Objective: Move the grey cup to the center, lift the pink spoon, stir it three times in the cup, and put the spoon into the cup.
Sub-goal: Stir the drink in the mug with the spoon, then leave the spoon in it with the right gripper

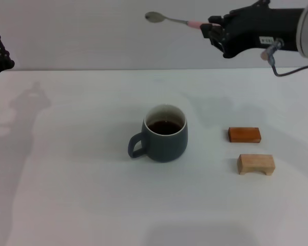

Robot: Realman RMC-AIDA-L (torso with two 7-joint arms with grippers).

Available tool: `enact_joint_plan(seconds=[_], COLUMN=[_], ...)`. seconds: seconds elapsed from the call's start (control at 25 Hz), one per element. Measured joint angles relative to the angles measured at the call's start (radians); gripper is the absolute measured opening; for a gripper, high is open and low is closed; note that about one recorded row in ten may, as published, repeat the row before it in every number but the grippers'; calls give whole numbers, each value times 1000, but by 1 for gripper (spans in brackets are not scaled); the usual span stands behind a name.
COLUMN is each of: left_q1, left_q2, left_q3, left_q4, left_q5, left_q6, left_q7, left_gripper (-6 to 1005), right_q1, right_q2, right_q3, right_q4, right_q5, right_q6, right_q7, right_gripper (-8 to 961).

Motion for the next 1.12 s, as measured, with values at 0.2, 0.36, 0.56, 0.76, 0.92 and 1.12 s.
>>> enact_joint_plan(seconds=[0.2, 0.36, 0.56, 0.76, 0.92, 1.12], left_q1=[-4, -5, -5, -6, -12, -14], left_q2=[-1, -1, -1, -1, -2, -4], left_q3=[-9, -9, -10, -10, -10, -10], left_q4=[2, 2, 3, 3, -1, -1], left_q5=[0, 0, 0, 0, 0, 0], left_q6=[-1, -1, -1, -2, -4, -5], left_q7=[-1, -1, -5, -6, -6, 1], left_gripper=[-2, -2, -2, -2, -2, -2], right_q1=[125, 199, 298, 353, 414, 463], right_q2=[1, 0, -5, -13, -20, -33], right_q3=[81, 141, 198, 204, 206, 206], right_q4=[-32, -70, -148, -229, -303, -383], right_q5=[0, 0, -14, -49, -81, -83], right_q6=[162, 262, 369, 419, 480, 518], right_q7=[43, 66, 80, 84, 94, 95], right_gripper=[122, 122, 121, 121, 122, 122])
